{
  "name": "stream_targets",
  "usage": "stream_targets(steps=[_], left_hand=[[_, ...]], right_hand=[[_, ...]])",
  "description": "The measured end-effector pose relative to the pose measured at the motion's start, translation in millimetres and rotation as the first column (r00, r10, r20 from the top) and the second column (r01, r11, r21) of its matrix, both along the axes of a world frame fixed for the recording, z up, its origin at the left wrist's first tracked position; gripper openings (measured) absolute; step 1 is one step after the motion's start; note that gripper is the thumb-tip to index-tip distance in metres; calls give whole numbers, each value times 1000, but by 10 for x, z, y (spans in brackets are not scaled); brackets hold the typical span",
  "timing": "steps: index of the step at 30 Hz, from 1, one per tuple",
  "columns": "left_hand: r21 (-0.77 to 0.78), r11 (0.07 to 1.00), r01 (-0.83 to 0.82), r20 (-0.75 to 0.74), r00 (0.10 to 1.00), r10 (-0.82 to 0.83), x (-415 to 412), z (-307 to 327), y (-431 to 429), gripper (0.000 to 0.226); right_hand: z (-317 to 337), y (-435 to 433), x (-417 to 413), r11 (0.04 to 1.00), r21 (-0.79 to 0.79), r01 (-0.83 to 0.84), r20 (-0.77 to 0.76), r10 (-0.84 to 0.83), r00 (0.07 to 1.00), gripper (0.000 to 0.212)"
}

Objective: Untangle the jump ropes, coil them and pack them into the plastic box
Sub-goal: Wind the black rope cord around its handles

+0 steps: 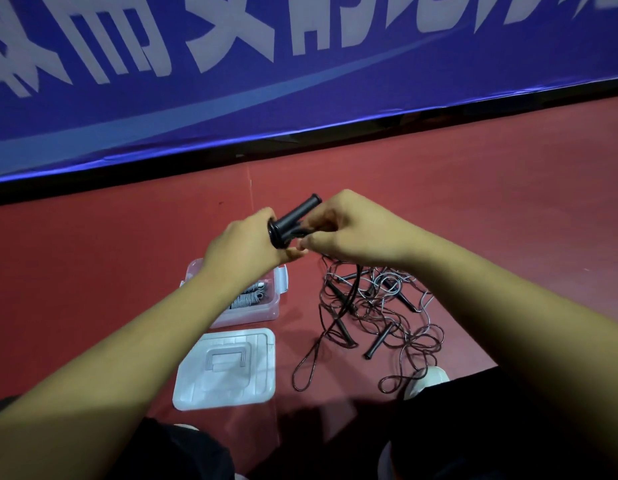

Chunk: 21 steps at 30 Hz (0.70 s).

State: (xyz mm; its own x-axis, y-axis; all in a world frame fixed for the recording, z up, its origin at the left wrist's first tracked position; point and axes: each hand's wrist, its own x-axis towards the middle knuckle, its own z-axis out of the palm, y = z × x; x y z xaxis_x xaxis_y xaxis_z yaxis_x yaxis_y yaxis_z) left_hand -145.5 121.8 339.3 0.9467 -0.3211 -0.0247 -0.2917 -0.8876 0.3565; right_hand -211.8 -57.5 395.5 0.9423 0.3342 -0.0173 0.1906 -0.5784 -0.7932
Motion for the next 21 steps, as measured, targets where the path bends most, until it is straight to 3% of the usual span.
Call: stream_targets(steps=[2, 7, 10, 13, 15, 18, 21], left_hand=[[18, 999, 42, -8, 999, -42, -33, 22, -41, 52], [-90, 961, 262, -146, 951, -273, -23, 31, -5, 23], [-81, 917, 391, -217, 891, -399, -45, 64, 52, 19], [-185, 867, 462, -263, 827, -496, -71, 111, 76, 22], [-263, 837, 479, -256, 802, -540, -106, 150, 67, 22], [-415, 796, 441, -232, 795, -561, -172, 211, 47, 24], [-719, 660, 218, -289, 770, -569, -169, 257, 73, 32]], right_hand=[[-2, -50, 7, 1000, -14, 26, 45, -25, 999, 13], [45, -178, 73, 989, -108, 102, 223, -76, 972, 11], [15, -257, 142, 977, -129, 167, 278, -126, 952, 5], [-37, -312, 207, 970, -142, 198, 308, -146, 940, 11], [-89, -343, 251, 976, -121, 181, 286, -141, 948, 12], [-152, -383, 294, 990, -30, 135, 130, -130, 983, 6], [-178, -458, 294, 990, 55, 132, -5, -132, 991, 16]])
